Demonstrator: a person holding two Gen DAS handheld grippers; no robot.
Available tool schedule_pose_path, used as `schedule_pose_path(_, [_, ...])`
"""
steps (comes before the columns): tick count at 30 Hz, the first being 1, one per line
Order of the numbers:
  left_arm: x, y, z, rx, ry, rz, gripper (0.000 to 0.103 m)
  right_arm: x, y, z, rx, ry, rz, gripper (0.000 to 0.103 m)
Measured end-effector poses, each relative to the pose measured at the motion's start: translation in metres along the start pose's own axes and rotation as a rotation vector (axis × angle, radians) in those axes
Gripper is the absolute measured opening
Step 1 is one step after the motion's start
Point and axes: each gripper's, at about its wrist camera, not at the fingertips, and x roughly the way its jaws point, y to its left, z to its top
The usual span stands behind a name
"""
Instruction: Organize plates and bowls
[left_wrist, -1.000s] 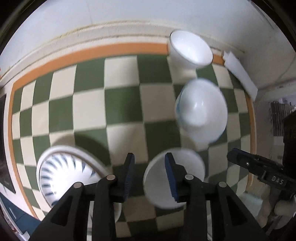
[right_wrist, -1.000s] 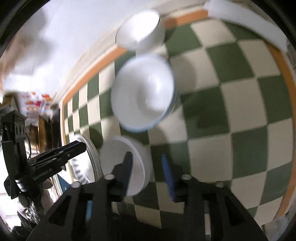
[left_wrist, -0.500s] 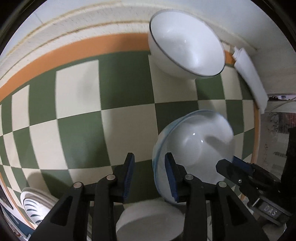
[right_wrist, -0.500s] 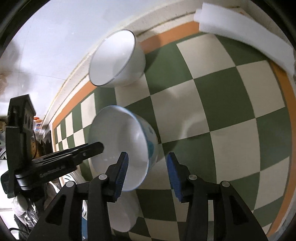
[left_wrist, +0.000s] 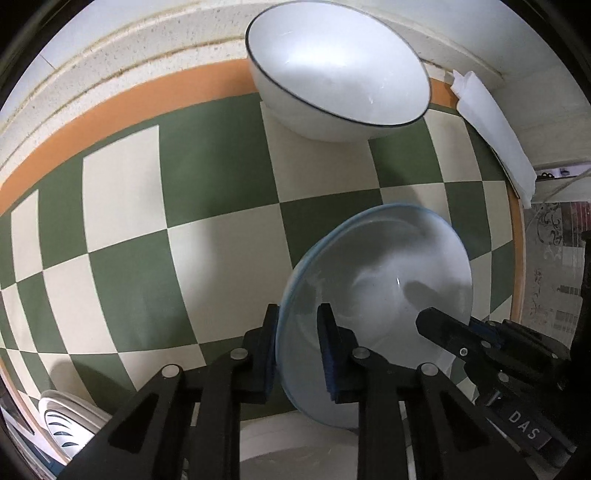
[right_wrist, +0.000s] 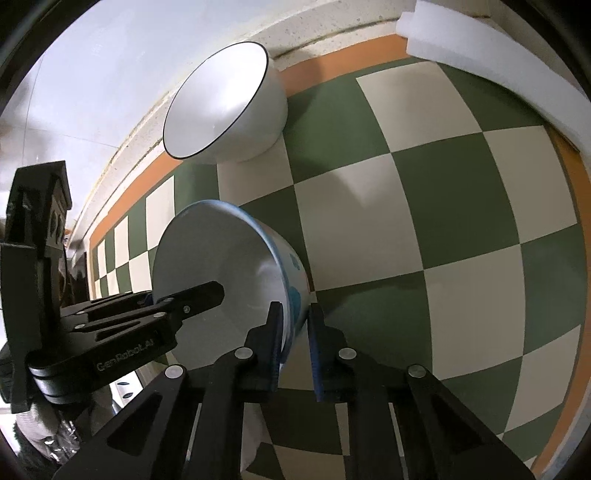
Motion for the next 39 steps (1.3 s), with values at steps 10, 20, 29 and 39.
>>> schedule_pose_path(10, [-0.026, -0.014, -0.013, 0.031, -0.068, 0.007, 0.018, -0.019, 0.012, -0.015, -0.017, -0.027, 0.005, 0.014])
schedule_pose_path(20, [-0.074, -0.007, -0.052, 0.046, -0.16, 0.013, 0.018, -0.061, 0.034, -0.04, -0.092, -0.064, 0.026, 0.015])
schedule_pose_path(29, [-0.091, 0.006, -0.094, 0.017, -0.161, -0.006, 0.018, -0.08, 0.061, -0.076, -0.167, -0.056, 0.048, 0.015])
schedule_pose_path(39, [-0.069, 0.033, -0.126, -0.041, -0.091, 0.022, 0.018, -0.05, 0.075, -0.107, -0.203, 0.041, 0.061, 0.015])
